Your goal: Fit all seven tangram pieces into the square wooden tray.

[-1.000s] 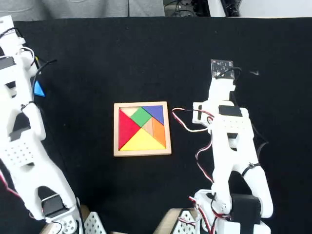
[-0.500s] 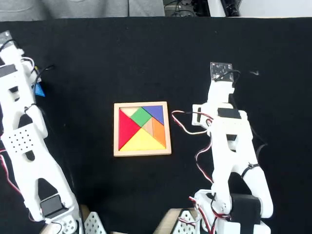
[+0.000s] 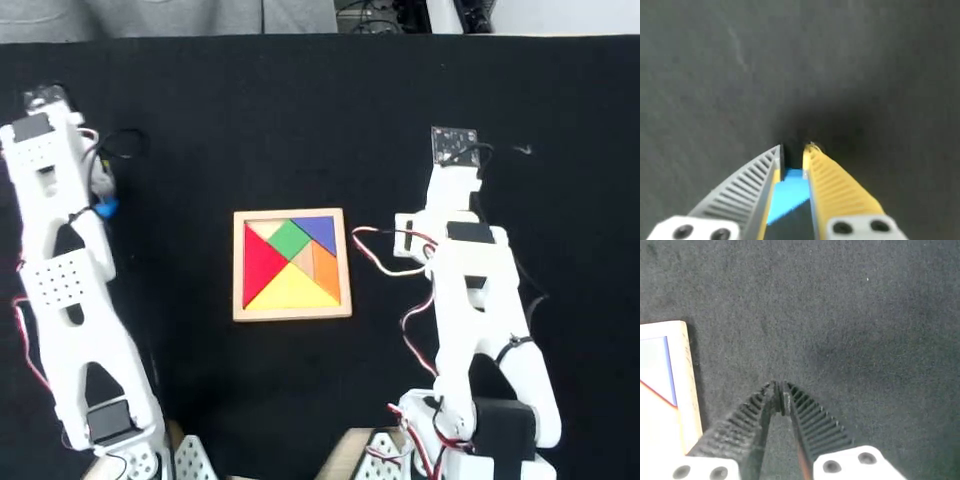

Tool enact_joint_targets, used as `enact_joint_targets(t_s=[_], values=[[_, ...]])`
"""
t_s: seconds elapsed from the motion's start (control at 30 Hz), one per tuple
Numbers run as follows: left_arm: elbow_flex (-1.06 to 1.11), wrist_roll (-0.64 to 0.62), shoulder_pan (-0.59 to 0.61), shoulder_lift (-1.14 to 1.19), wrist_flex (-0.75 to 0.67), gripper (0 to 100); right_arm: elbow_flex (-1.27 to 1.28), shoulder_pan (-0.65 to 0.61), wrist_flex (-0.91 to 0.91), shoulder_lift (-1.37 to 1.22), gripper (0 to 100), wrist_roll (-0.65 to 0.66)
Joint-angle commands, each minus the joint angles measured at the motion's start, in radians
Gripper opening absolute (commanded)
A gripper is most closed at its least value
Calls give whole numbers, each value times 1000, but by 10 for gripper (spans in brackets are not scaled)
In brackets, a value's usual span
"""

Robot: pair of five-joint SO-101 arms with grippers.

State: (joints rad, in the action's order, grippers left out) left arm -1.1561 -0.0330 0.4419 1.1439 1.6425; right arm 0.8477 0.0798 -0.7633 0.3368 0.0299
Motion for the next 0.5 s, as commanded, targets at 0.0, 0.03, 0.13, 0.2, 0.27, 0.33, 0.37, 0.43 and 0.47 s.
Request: enact_joint_targets(t_s=[0.0, 0.03, 0.13, 0.2, 0.27, 0.33, 0.37, 0.43, 0.47], values=[[7, -3, -35, -14, 120, 90, -7, -14, 11, 48, 13, 11], [36, -3, -33, -15, 120, 90, -7, -14, 11, 48, 13, 11], [134, -3, -50, -18, 120, 90, -8, -14, 9, 48, 14, 11], [180, -5, -74, -20, 120, 90, -8, -14, 9, 50, 14, 11], [197, -9, -85, -54, 120, 90, -10, -14, 9, 50, 15, 11], [208, -20, -91, -118, 120, 90, -10, -14, 9, 50, 15, 11], [223, -28, -91, -161, 120, 90, -10, -14, 9, 50, 15, 11], [271, -25, -91, -262, 120, 90, -10, -14, 9, 50, 15, 11], [306, -15, -88, -315, 120, 90, -10, -14, 9, 50, 15, 11]])
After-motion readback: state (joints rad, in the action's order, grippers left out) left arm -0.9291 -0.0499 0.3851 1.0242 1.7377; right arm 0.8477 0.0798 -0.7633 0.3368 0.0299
